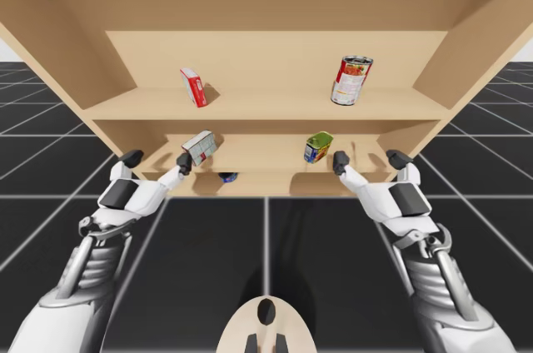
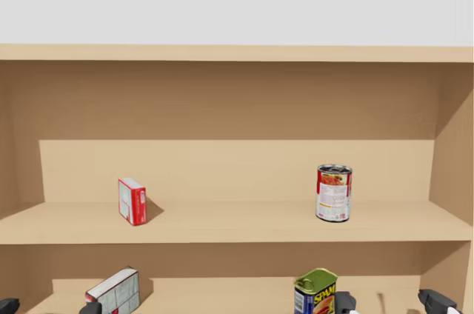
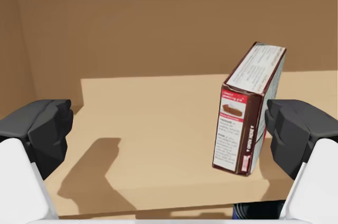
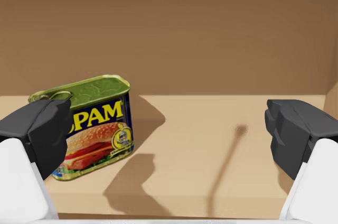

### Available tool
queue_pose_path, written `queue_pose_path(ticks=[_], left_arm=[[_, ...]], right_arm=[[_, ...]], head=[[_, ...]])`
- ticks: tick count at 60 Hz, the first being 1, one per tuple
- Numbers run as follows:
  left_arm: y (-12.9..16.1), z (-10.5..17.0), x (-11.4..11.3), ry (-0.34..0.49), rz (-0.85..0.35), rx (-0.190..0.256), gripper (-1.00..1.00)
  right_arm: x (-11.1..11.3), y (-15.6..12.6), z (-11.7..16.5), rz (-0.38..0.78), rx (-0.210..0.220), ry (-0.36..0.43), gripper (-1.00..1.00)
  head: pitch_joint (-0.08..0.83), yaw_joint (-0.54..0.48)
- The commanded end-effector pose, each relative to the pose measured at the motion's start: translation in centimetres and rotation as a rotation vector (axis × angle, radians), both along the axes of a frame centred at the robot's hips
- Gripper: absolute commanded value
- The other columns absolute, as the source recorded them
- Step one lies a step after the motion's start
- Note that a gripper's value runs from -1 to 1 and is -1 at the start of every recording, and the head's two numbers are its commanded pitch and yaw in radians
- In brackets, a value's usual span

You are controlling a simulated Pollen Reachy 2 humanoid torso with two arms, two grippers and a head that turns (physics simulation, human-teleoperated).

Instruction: Retrieve the gelatin box from the shelves.

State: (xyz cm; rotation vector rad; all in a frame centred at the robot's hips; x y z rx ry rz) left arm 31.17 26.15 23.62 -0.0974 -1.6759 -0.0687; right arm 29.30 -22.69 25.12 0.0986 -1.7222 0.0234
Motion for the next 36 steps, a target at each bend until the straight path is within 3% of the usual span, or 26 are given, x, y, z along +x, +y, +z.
queue_pose_path(ticks=[1,14,36], left_arm=[[-0.03,-0.04,0.01,-0.008,0.004,0.005,-1.0],[-0.12,-0.13,-0.03,-0.008,0.005,0.012,-1.0],[-0.18,-0.12,-0.17,-0.015,0.005,0.018,-1.0]], right_arm=[[-0.14,0.11,-0.12,-0.014,-0.003,0.002,-1.0],[-0.16,-0.02,0.09,-0.014,-0.007,-0.002,-1.0],[-0.53,0.43,0.05,-0.011,-0.037,-0.01,-1.0]], head=[[-0.006,-0.02],[0.051,0.01],[0.151,0.21]])
